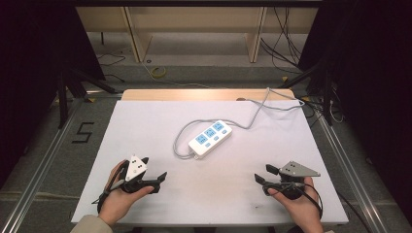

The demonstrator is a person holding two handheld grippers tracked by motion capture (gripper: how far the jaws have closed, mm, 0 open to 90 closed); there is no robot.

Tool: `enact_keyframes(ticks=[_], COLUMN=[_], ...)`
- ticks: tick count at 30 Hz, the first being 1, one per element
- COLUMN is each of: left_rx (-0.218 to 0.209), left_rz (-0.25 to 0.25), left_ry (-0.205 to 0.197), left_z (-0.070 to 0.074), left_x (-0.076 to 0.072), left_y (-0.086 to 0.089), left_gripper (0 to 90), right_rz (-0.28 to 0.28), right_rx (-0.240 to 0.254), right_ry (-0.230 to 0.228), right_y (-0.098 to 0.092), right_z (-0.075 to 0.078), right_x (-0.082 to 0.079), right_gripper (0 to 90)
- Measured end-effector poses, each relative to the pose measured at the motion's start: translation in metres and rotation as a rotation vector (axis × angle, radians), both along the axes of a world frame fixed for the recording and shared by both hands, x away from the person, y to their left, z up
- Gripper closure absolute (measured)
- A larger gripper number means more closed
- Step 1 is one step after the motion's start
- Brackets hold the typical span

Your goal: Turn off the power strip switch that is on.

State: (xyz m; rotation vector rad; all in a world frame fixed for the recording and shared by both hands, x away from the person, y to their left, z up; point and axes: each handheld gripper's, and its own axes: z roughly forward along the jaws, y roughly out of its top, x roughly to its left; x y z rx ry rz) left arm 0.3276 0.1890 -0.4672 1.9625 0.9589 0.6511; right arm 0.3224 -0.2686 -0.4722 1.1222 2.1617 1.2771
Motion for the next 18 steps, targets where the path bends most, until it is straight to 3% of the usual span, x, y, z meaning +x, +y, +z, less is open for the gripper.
enact_keyframes(ticks=[5,9,13,18], left_rx=[0.009,0.02,0.021,0.027], left_rz=[0.004,0.007,0.01,0.009], left_ry=[0.0,0.001,0.003,0.001], left_z=[-0.0005,-0.0007,-0.0014,-0.0013], left_x=[-0.0001,-0.0003,0.0002,0.0008], left_y=[0.0007,0.0013,0.0005,0.0001], left_gripper=[19.0,19.2,19.5,19.6], right_rz=[0.002,0.005,0.008,0.022], right_rx=[-0.025,-0.063,-0.097,-0.118], right_ry=[0.007,-0.007,0.015,0.025], right_y=[0.0008,0.0015,0.0021,0.0062], right_z=[-0.0004,0.0021,0.0031,0.0048], right_x=[0.0002,-0.0017,-0.0022,-0.0013], right_gripper=[54.6,73.8,89.3,90.0])
